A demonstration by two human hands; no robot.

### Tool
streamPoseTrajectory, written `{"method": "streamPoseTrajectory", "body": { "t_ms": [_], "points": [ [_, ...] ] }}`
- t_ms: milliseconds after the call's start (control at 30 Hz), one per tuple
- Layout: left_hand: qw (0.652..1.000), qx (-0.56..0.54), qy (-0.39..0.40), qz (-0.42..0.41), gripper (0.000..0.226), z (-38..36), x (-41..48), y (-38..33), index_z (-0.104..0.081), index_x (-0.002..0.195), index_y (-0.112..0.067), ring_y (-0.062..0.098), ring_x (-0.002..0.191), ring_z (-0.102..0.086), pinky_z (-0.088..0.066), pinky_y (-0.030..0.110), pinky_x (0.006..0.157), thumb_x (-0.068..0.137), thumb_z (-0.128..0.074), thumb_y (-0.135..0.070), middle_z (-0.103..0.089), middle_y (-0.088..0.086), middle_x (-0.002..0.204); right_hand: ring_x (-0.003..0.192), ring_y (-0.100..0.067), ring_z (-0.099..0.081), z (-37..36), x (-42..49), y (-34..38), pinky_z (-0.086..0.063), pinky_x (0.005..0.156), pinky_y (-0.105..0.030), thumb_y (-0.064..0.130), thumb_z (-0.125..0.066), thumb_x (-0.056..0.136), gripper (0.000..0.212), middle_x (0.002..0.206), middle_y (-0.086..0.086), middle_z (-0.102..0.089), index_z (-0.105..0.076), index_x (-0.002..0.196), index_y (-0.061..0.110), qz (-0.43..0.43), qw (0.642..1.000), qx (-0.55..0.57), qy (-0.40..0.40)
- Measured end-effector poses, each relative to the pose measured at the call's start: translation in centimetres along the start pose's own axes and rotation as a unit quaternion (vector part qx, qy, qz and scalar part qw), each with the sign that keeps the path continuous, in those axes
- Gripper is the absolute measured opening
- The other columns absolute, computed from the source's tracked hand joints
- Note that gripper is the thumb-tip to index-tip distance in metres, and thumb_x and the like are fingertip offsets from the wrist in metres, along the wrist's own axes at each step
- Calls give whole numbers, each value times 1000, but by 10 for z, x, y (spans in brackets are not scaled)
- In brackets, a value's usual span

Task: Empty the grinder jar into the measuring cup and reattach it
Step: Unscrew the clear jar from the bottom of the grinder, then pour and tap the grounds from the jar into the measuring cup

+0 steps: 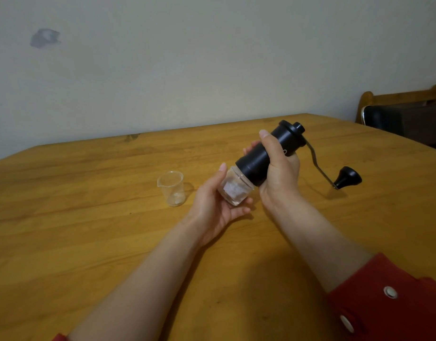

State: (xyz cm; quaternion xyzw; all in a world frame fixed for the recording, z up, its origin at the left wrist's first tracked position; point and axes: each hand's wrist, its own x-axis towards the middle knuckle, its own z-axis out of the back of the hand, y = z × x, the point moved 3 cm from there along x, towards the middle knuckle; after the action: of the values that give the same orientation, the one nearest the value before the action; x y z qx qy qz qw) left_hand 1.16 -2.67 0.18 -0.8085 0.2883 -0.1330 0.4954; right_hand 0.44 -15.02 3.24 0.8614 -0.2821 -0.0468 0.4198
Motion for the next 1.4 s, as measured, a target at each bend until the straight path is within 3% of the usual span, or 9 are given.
{"method": "streamPoseTrajectory", "body": {
  "t_ms": [200, 400, 567, 700, 800, 1000, 1167, 1233, 1400],
  "points": [
    [999, -28, -25, -35, 66, 1, -2, -1, -33, 142, 4, 26, 68, -60, -54, 28, 50, 88, -58, -24, -57, 25, 106, 75, -19, -69, 0, 1, 0, -58, 71, -34, 22, -76, 82, 20, 73, 1, -69, -61, 93, 14, -3, 1000, 2, 1],
    [1000, -5, -24, 4, 53, 4, 1, 1, -56, 124, -1, 19, 55, -55, -48, 22, 42, 98, -39, -44, -59, 11, 79, 74, -17, -70, 3, 3, 0, -58, 68, -31, 23, -77, 82, 24, 73, 1, -70, -61, 97, 14, -4, 1000, 7, -12],
    [998, -8, -61, 15, 51, 7, 1, 1, -63, 105, -7, 17, 50, -50, -36, 20, 37, 99, -34, -50, -58, 9, 75, 78, -17, -68, 6, 7, 1, -59, 74, -33, 27, -81, 79, 29, 77, 2, -68, -62, 98, 16, -1, 999, -7, -38],
    [994, -23, -107, -21, 49, 11, 3, -2, -61, 107, -7, 18, 55, -47, -37, 25, 46, 101, -34, -47, -59, 13, 79, 83, -16, -69, 8, 11, -2, -58, 68, -28, 30, -82, 77, 43, 86, 2, -68, -61, 111, 15, -16, 998, -14, -52],
    [989, -57, -126, -46, 46, 12, 4, -4, -60, 109, -7, 19, 60, -47, -38, 28, 57, 101, -36, -45, -58, 14, 86, 88, -18, -66, 13, 16, -8, -54, 73, -34, 17, -77, 79, 33, 94, -1, -65, -57, 106, 18, -41, 997, -49, -53],
    [979, -103, -154, -87, 46, 16, 6, -6, -53, 128, -3, 17, 75, -60, -55, 28, 63, 99, -48, -39, -62, 13, 103, 95, -21, -64, 22, 24, -17, -48, 68, -32, 15, -75, 78, 40, 100, -3, -66, -55, 113, 17, -76, 988, -130, -45],
    [975, -87, -161, -127, 43, 19, 5, -7, -50, 119, -3, 16, 85, -74, -59, 31, 74, 89, -64, -30, -71, 11, 104, 104, -20, -63, 27, 28, -19, -51, 87, -40, 24, -79, 78, 47, 112, -2, -66, -54, 118, 20, -62, 975, -211, -35],
    [975, -72, -164, -135, 58, 18, 4, -8, -48, 123, -4, 19, 90, -74, -59, 32, 77, 78, -72, -31, -75, 8, 99, 106, -19, -61, 28, 30, -18, -49, 91, -40, 25, -81, 77, 49, 114, 1, -64, -54, 118, 21, -57, 970, -233, -31],
    [975, -55, -160, -142, 78, 19, 3, -7, -43, 136, -3, 21, 96, -74, -59, 30, 79, 70, -79, -25, -71, 14, 116, 89, -3, -58, 29, 29, -13, -44, 69, -23, 23, -83, 75, 35, 98, 12, -62, -56, 97, 30, -19, 961, -277, -2]
  ]
}}
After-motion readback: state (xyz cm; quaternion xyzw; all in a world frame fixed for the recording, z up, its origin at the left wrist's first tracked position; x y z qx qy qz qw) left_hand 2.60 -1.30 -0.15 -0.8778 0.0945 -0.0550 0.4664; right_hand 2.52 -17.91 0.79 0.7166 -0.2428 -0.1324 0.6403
